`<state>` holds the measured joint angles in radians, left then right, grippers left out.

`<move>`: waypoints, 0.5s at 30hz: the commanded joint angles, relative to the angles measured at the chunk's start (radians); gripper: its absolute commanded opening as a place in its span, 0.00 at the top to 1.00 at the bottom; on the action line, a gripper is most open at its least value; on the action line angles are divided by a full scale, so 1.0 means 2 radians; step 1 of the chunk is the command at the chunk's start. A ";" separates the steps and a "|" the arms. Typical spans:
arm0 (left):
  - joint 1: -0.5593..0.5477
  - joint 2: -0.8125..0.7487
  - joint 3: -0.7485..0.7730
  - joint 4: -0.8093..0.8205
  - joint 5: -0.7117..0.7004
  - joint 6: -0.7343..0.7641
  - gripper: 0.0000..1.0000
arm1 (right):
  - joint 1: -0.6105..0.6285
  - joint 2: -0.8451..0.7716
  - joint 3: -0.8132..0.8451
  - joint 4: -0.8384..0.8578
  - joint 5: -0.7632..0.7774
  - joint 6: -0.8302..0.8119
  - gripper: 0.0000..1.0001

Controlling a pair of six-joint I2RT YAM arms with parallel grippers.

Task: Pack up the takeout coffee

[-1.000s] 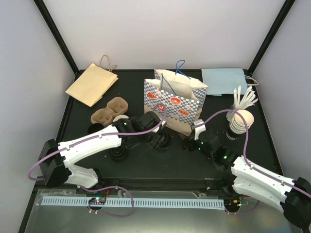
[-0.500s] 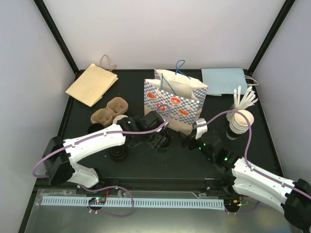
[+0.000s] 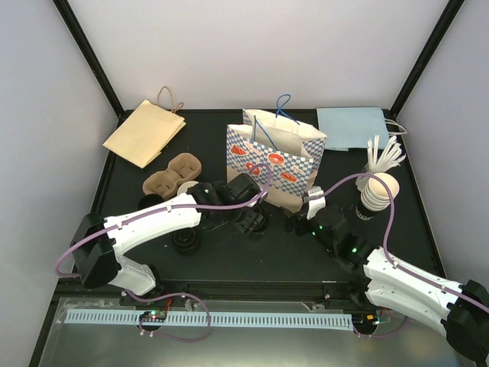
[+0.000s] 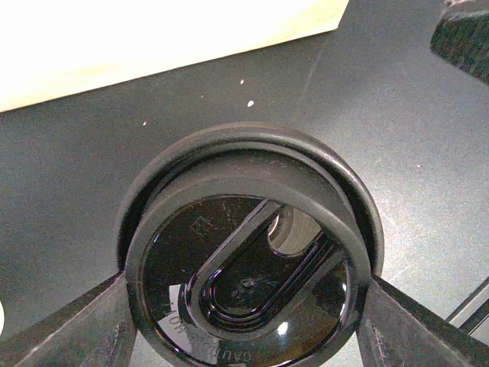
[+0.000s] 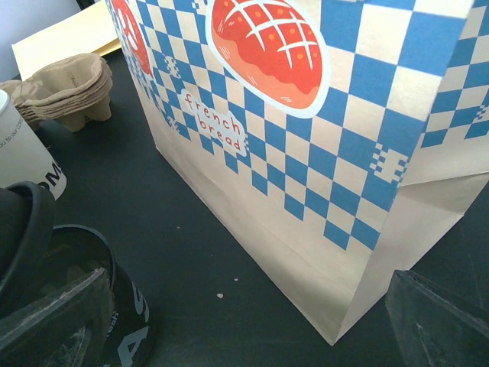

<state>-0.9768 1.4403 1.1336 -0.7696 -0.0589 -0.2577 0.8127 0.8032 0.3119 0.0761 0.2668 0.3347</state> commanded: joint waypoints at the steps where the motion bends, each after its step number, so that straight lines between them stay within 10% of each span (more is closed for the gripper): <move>1: -0.002 0.008 0.025 0.001 0.010 0.018 0.36 | -0.002 0.000 0.000 0.017 0.015 -0.002 0.00; 15: -0.002 0.031 0.038 -0.012 0.013 0.029 0.36 | -0.002 0.006 0.001 0.018 0.009 -0.004 0.00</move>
<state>-0.9768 1.4822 1.1648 -0.7738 -0.0479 -0.2188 0.8127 0.8154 0.3119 0.0761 0.2676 0.3347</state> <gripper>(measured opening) 0.750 0.999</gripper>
